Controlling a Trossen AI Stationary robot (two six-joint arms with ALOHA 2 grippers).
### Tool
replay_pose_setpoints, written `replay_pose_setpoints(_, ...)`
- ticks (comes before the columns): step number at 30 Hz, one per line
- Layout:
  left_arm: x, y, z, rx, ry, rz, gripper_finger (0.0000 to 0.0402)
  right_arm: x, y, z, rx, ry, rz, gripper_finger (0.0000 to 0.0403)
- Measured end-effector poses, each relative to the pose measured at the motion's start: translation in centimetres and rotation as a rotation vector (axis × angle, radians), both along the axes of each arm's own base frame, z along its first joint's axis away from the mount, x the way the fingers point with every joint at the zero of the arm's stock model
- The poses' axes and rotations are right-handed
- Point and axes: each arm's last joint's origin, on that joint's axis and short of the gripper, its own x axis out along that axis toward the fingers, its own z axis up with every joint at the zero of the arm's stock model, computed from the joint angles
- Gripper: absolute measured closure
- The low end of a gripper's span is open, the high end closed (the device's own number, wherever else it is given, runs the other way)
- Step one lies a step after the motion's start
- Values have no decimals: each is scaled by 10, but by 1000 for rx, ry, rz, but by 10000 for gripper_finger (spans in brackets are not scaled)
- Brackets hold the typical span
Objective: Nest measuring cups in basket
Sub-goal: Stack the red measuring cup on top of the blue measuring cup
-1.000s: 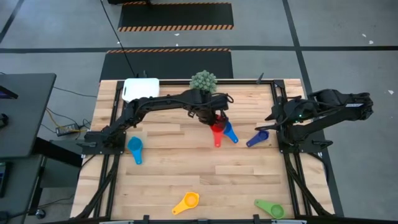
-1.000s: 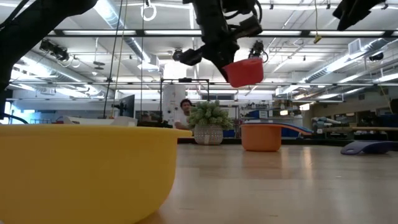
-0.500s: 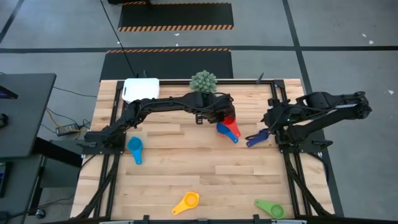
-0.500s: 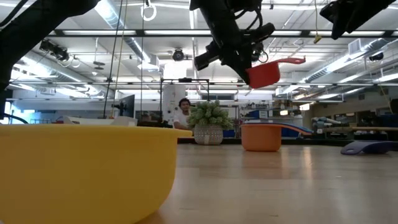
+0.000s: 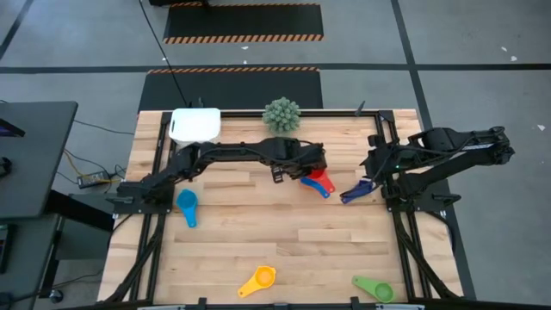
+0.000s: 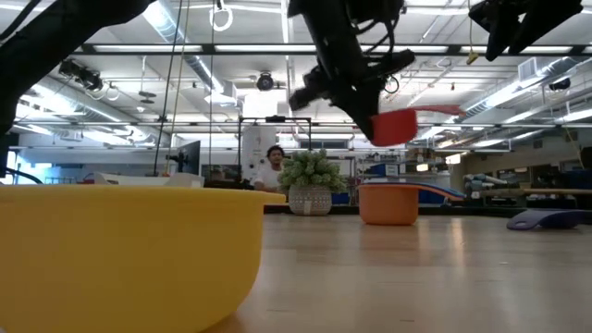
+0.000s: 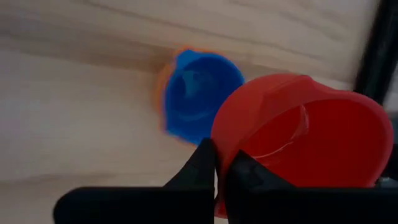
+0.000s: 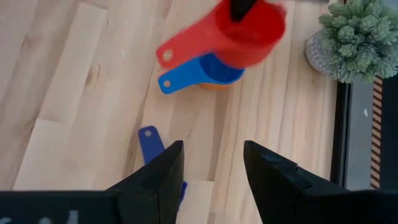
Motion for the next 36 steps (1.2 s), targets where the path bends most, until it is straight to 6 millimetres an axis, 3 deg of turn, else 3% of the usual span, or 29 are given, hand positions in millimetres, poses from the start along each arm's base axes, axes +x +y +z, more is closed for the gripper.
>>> replay_pose_setpoints(9, 10, 2, -30, -59, 38, -12, 392, -1, 0, -1, 0, 11, 0, 229)
replay_pose_setpoints(19, 10, 4, -30, -21, 41, -28, 327, -1, 0, -1, 2, 12, 1, 229)
replay_pose_setpoints(36, 5, 4, -32, 8, 109, -99, 327, -1, 0, -1, 3, 12, -1, 229)
